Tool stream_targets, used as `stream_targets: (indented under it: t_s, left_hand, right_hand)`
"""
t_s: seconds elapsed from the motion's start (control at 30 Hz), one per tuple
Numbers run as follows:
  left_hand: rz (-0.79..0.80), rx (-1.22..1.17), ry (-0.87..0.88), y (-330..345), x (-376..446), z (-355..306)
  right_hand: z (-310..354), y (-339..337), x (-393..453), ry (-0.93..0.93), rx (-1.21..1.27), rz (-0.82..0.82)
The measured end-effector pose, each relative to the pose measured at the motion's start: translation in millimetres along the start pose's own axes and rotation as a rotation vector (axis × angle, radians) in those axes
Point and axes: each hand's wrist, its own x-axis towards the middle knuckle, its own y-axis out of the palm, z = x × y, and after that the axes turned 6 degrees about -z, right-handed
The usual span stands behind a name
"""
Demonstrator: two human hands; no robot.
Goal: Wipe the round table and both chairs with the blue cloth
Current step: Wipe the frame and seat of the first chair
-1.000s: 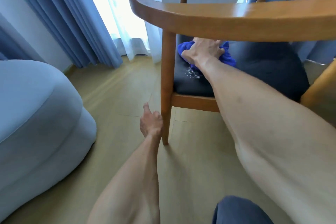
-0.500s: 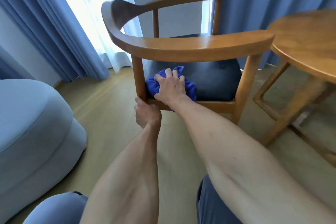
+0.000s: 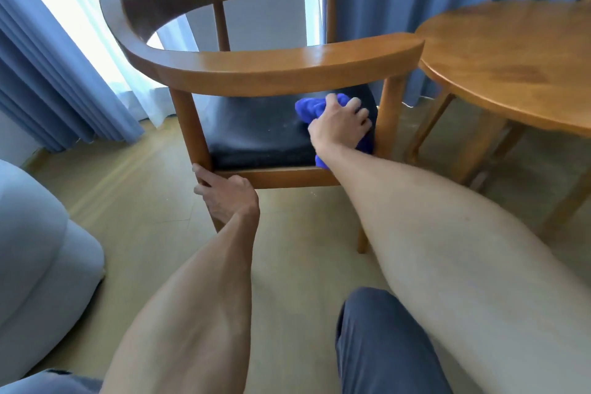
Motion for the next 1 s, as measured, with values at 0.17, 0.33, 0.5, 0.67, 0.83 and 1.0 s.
stream_targets:
  t_s: [0.17, 0.33, 0.5, 0.67, 0.83, 1.0]
  left_hand:
    - [-0.03, -0.014, 0.064, 4, -9, 9]
    - [-0.042, -0.053, 0.148, -3, -1, 17]
    - [-0.02, -0.013, 0.132, -5, 19, 24]
    - [-0.01, 0.008, 0.124, -1, 37, 29]
    - [0.014, -0.019, 0.25, 2, 49, 60]
    - [0.011, -0.007, 0.222, 9, 51, 66]
  right_hand:
    - [-12, -7, 38, 0.219, 0.016, 0.088]
    - [-16, 9, 32, 0.154, 0.002, -0.093]
    - [-5, 22, 30, 0.019, -0.066, -0.147]
    - [46, 37, 20, -0.124, -0.078, -0.035]
    - [105, 75, -16, -0.329, 0.067, 0.09]
    - [109, 91, -19, -0.351, -0.013, -0.024]
